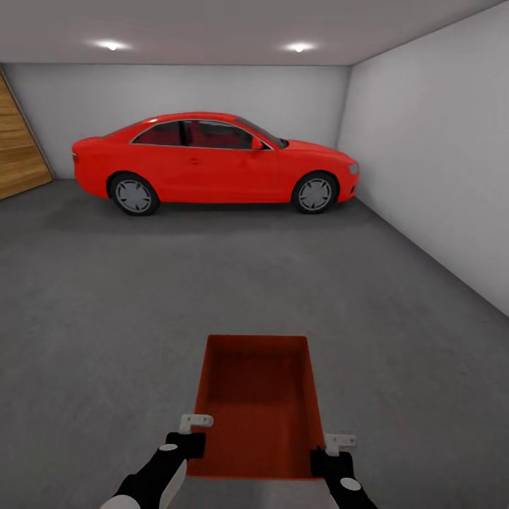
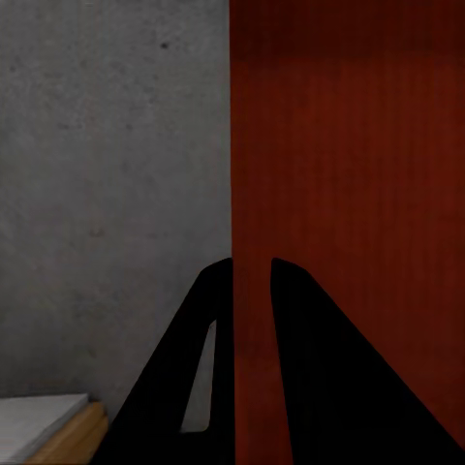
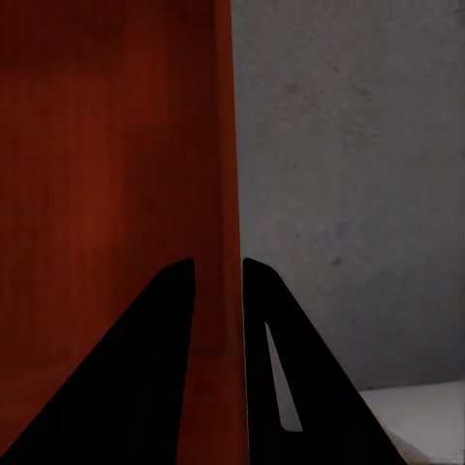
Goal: Move the two storage containers from the living room to the garage. In the garage, place one container on the floor and stack the other container on top of it (either order is fine).
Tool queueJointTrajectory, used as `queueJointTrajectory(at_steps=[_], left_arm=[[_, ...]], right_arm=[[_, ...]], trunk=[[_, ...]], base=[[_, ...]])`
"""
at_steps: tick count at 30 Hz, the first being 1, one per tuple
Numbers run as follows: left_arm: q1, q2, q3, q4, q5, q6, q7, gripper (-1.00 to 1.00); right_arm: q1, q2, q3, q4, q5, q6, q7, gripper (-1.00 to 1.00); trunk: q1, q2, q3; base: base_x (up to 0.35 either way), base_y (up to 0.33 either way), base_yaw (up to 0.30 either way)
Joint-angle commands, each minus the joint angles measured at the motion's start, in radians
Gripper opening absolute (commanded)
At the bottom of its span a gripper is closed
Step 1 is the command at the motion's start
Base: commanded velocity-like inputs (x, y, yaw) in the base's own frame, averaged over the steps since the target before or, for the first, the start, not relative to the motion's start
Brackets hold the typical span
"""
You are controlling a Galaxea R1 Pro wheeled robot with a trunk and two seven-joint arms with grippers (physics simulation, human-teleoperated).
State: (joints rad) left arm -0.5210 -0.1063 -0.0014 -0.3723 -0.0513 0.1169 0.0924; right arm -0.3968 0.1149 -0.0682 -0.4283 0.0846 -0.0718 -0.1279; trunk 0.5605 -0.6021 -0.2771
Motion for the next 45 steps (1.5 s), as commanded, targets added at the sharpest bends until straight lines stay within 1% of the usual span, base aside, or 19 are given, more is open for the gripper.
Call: queueJointTrajectory(at_steps=[1, 45], left_arm=[[-0.001, -0.029, -0.012, -0.005, -0.001, 0.006, -0.030, -1.00], [-0.001, -0.030, -0.013, -0.004, -0.001, 0.004, -0.030, -1.00]], right_arm=[[0.000, 0.002, -0.012, 0.003, 0.003, 0.022, -0.016, -1.00], [0.000, 0.001, -0.013, 0.003, 0.003, 0.021, -0.016, -1.00]], trunk=[[0.001, -0.001, -0.001], [0.001, -0.001, -0.001]], base=[[0.336, 0.000, 0.000], [0.336, 0.000, 0.000]])
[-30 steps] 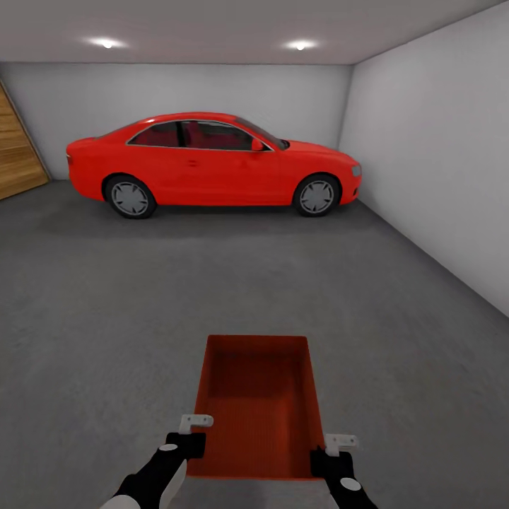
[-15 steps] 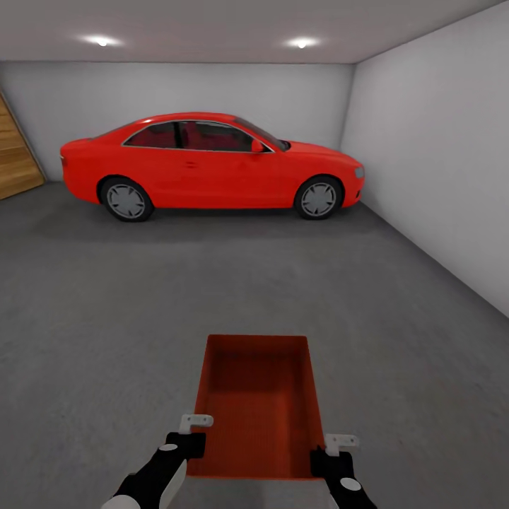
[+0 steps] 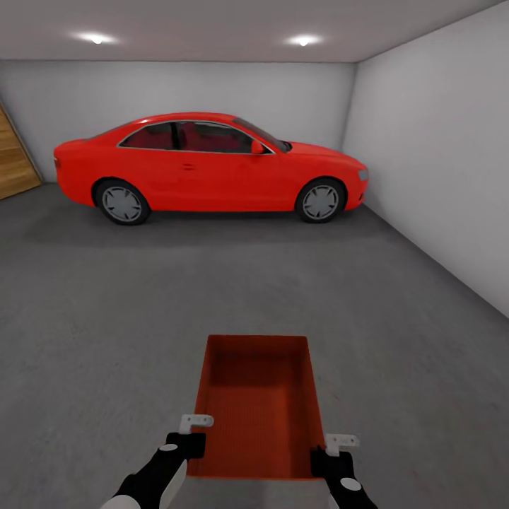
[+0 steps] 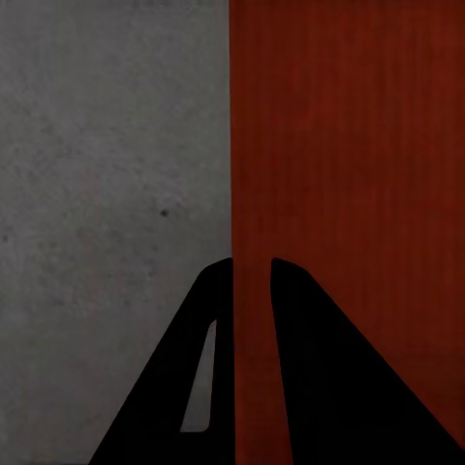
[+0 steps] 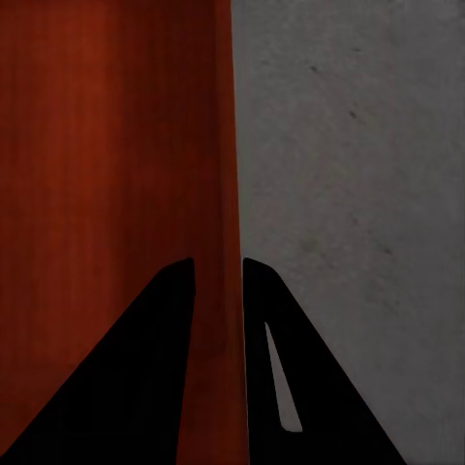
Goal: Move the two storage containers from the living room to the garage. In the garage, place one container on the floor and stack the other container on top of it (either order is fine).
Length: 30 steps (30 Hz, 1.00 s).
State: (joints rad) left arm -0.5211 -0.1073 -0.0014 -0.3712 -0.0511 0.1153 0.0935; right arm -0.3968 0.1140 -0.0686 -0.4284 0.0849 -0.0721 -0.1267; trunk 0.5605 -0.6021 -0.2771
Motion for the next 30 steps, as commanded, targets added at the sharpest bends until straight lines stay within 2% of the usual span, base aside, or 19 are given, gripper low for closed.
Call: queueJointTrajectory(at_steps=[1, 30], left_arm=[[0.000, -0.029, -0.013, -0.005, -0.001, 0.006, -0.031, -1.00], [0.000, -0.029, -0.013, -0.006, -0.001, 0.006, -0.031, -1.00]], right_arm=[[-0.001, 0.002, -0.013, 0.003, 0.003, 0.021, -0.018, -1.00], [-0.001, 0.001, -0.012, 0.002, 0.003, 0.021, -0.018, -1.00]], trunk=[[0.001, -0.001, -0.001], [0.001, -0.001, -0.001]], base=[[0.336, 0.000, 0.000], [0.336, 0.000, 0.000]])
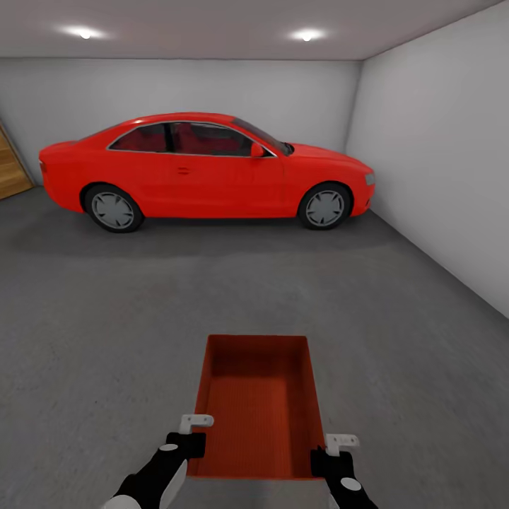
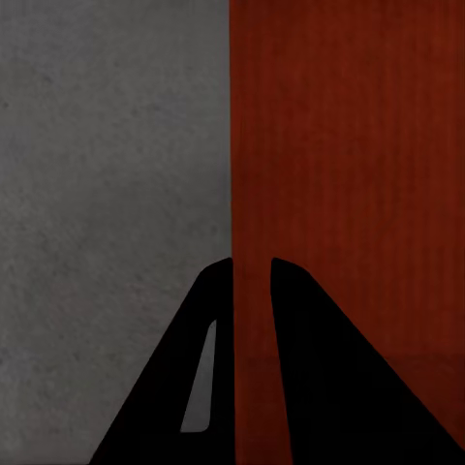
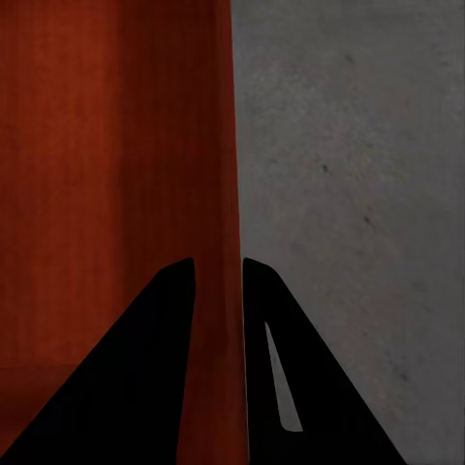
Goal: Move the two storage containers from the living room to the garage. In the garage, place one container on the floor and stack the other container on top of it (either order is fine).
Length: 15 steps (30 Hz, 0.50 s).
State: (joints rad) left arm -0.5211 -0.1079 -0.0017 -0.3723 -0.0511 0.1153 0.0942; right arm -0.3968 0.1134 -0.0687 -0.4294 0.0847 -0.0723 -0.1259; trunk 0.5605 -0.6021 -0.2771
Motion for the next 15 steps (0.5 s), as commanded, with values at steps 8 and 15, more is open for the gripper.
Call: queueJointTrajectory(at_steps=[8, 15], left_arm=[[0.000, -0.029, -0.013, -0.005, -0.001, 0.006, -0.031, -1.00], [0.000, -0.029, -0.013, -0.005, -0.001, 0.006, -0.031, -1.00]], right_arm=[[-0.001, 0.002, -0.012, 0.004, 0.003, 0.022, -0.018, -1.00], [-0.001, 0.002, -0.012, 0.003, 0.003, 0.022, -0.018, -1.00]], trunk=[[0.001, -0.001, -0.001], [0.001, -0.001, -0.001]], base=[[0.336, 0.000, 0.000], [0.336, 0.000, 0.000]])
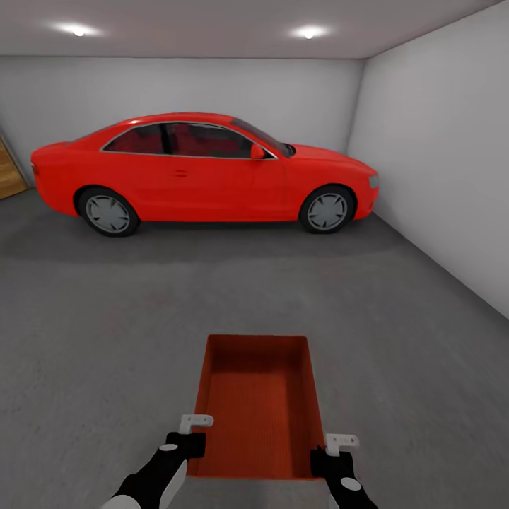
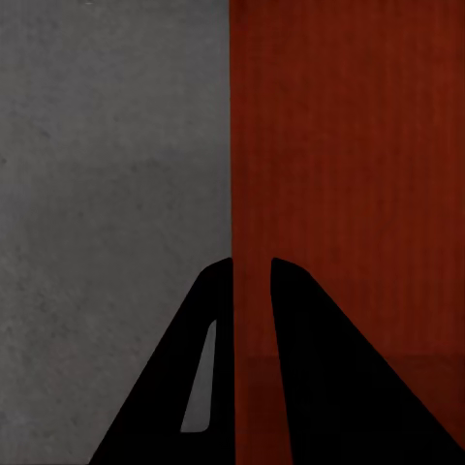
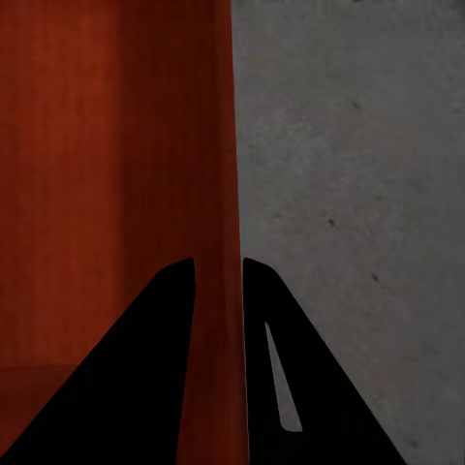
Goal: Move the two storage containers from the living room to the garage. In the garage, place one container on the floor and stack the other container on top of it (either order is fine).
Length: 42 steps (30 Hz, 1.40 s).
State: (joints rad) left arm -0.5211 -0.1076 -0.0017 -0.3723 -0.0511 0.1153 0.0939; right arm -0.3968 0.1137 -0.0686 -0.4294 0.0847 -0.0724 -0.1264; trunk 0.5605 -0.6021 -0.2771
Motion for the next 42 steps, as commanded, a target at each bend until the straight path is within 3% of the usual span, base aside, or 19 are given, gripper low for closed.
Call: queueJointTrajectory(at_steps=[1, 25, 42], left_arm=[[0.000, -0.029, -0.012, -0.005, -0.001, 0.006, -0.031, -1.00], [0.000, -0.029, -0.012, -0.005, -0.001, 0.006, -0.031, -1.00], [0.000, -0.029, -0.012, -0.005, -0.001, 0.006, -0.032, -1.00]], right_arm=[[-0.001, 0.002, -0.012, 0.004, 0.003, 0.022, -0.018, -1.00], [-0.001, 0.002, -0.013, 0.003, 0.003, 0.022, -0.018, -1.00], [-0.001, 0.002, -0.012, 0.003, 0.003, 0.022, -0.018, -1.00]], trunk=[[0.001, -0.001, -0.001], [0.001, -0.001, -0.001], [0.001, -0.001, -0.001]], base=[[0.336, 0.000, 0.000], [0.329, 0.000, 0.000], [0.022, 0.000, 0.000]])
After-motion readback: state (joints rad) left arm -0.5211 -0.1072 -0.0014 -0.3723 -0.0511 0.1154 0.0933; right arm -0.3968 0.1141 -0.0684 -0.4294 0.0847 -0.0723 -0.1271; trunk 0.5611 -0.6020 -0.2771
